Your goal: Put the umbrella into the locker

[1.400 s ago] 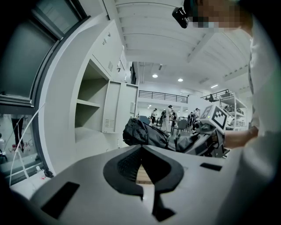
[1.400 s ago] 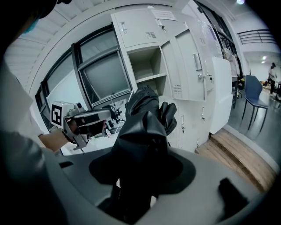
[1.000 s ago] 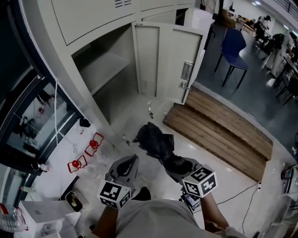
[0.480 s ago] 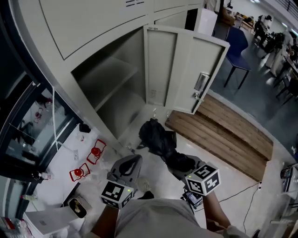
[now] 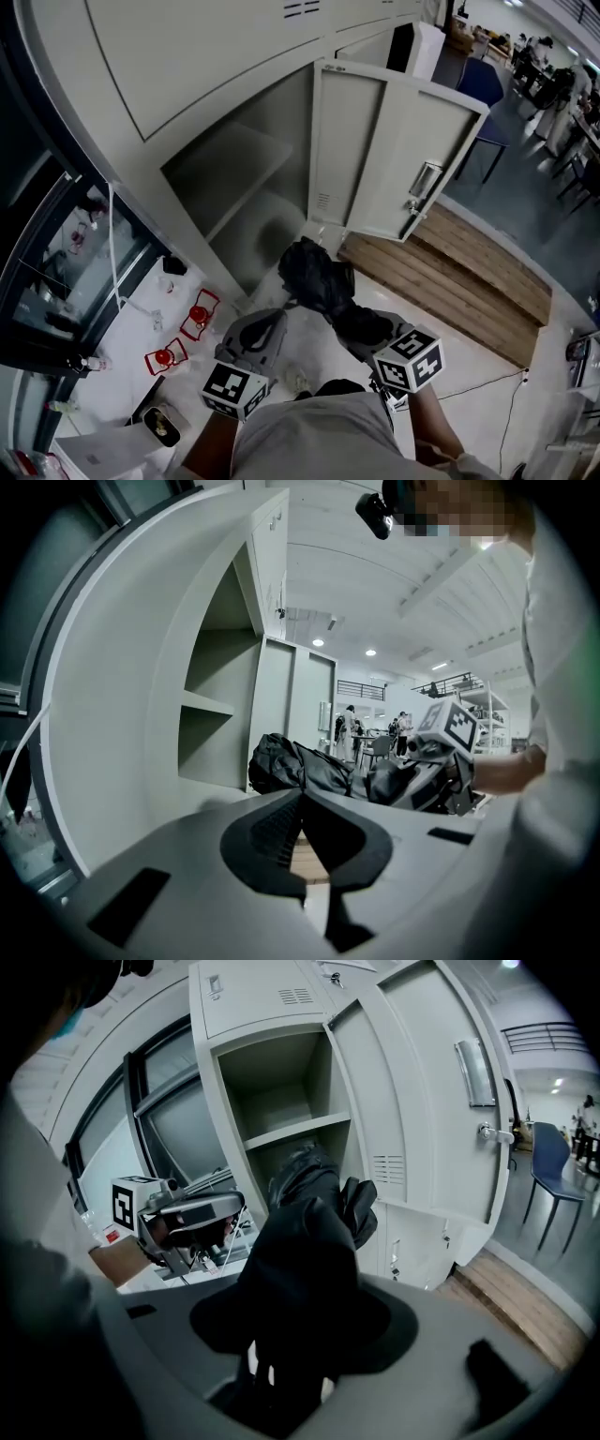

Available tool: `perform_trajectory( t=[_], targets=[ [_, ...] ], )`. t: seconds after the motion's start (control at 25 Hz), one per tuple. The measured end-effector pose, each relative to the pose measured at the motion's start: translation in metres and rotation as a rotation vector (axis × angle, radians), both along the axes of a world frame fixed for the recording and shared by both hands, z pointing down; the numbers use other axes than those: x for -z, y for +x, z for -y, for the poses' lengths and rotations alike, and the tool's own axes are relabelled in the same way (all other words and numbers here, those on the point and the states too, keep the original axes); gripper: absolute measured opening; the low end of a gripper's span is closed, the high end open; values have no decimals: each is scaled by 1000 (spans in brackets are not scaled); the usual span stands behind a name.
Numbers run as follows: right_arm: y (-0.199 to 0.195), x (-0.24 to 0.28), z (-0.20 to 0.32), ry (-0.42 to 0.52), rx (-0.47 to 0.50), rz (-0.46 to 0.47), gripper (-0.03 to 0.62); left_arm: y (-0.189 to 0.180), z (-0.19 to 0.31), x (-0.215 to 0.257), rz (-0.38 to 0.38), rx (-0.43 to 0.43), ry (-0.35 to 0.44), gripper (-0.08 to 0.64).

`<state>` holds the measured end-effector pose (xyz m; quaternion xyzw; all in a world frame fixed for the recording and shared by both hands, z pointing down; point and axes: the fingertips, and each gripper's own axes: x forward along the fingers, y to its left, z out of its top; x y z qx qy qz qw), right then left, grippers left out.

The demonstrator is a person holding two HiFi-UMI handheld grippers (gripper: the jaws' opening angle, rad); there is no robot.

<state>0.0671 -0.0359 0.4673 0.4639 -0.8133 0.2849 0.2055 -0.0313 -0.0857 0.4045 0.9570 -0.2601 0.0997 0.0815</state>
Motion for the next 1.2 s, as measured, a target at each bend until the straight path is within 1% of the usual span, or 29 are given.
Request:
perform_trajectory(
  t=[0.32, 0.68, 1.04, 1.2],
  targets=[
    [7, 4, 9, -13, 3, 0, 218, 2, 7, -2, 0, 10, -11, 15],
    [20, 11, 31, -25, 63, -2, 218, 11, 21, 3, -17, 79, -19, 15],
    [27, 13, 56, -30, 124, -7, 218, 9, 35, -1, -11, 154, -22, 15],
    [29, 11, 66, -31, 137, -6, 218, 7, 39, -3, -26, 183, -34, 15]
  ],
)
